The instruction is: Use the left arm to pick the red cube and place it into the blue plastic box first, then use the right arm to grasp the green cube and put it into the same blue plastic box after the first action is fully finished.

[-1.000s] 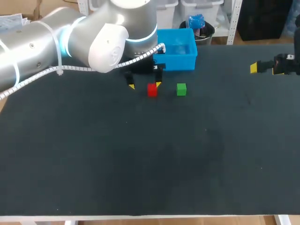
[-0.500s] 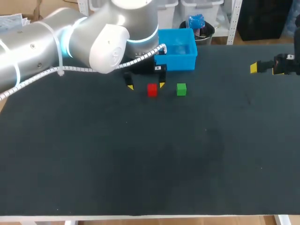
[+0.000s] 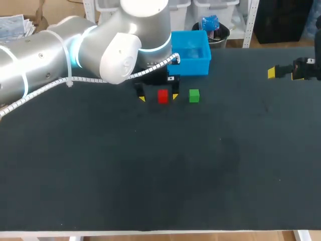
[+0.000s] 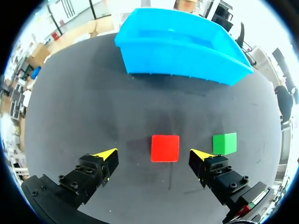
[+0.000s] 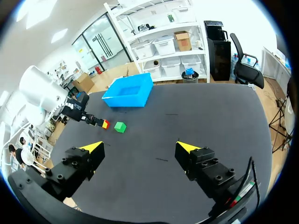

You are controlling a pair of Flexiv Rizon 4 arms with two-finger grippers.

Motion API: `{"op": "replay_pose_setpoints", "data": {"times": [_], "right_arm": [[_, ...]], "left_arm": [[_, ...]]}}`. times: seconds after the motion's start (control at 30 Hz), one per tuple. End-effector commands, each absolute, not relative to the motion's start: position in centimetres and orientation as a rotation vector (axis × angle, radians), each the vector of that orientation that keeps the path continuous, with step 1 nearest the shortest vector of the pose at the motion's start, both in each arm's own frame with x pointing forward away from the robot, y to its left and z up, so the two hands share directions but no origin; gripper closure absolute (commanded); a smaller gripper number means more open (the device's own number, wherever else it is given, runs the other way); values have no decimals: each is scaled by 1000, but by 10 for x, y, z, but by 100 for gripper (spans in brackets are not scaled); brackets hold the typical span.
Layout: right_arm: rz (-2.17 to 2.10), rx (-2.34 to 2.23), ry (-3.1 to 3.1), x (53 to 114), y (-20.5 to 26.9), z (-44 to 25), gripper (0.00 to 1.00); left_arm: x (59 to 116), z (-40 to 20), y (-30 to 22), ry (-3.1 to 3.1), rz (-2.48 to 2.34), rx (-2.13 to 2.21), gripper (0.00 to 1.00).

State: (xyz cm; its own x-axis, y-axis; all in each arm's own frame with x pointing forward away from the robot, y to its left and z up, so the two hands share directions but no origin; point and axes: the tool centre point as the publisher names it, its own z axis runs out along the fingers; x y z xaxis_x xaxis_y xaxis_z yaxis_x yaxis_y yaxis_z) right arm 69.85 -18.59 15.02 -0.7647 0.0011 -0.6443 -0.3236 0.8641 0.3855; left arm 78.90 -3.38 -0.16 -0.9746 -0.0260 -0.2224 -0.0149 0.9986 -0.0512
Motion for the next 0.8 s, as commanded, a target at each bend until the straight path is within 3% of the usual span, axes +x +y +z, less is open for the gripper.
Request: {"op": "replay_pose_setpoints", "data": {"times": [0.03,0.6,0.63,0.67,0.7,0.73,0.8], "right_arm": [[637,-232,2372,699,-185,150,0],[637,-232,2372,699,-185,150,0],[637,-232,2372,699,-185,150,0],[637,-232,2372,699,-185,150,0],[637,-232,2372,699,-185,150,0],[637,-232,2372,699,-185,150,0],[637,-232,2372,699,-185,150,0]], "left_arm": [[794,-3,-35,2925,-70,-27,0],[795,-8,-35,2932,-51,-8,2],[795,-8,-36,2932,-50,-6,17],[794,-9,-36,2933,-48,-5,55],[794,-10,-36,2935,-47,-4,64],[794,-10,-36,2936,-46,-3,100],[794,-11,-36,2939,-49,0,100]]}}
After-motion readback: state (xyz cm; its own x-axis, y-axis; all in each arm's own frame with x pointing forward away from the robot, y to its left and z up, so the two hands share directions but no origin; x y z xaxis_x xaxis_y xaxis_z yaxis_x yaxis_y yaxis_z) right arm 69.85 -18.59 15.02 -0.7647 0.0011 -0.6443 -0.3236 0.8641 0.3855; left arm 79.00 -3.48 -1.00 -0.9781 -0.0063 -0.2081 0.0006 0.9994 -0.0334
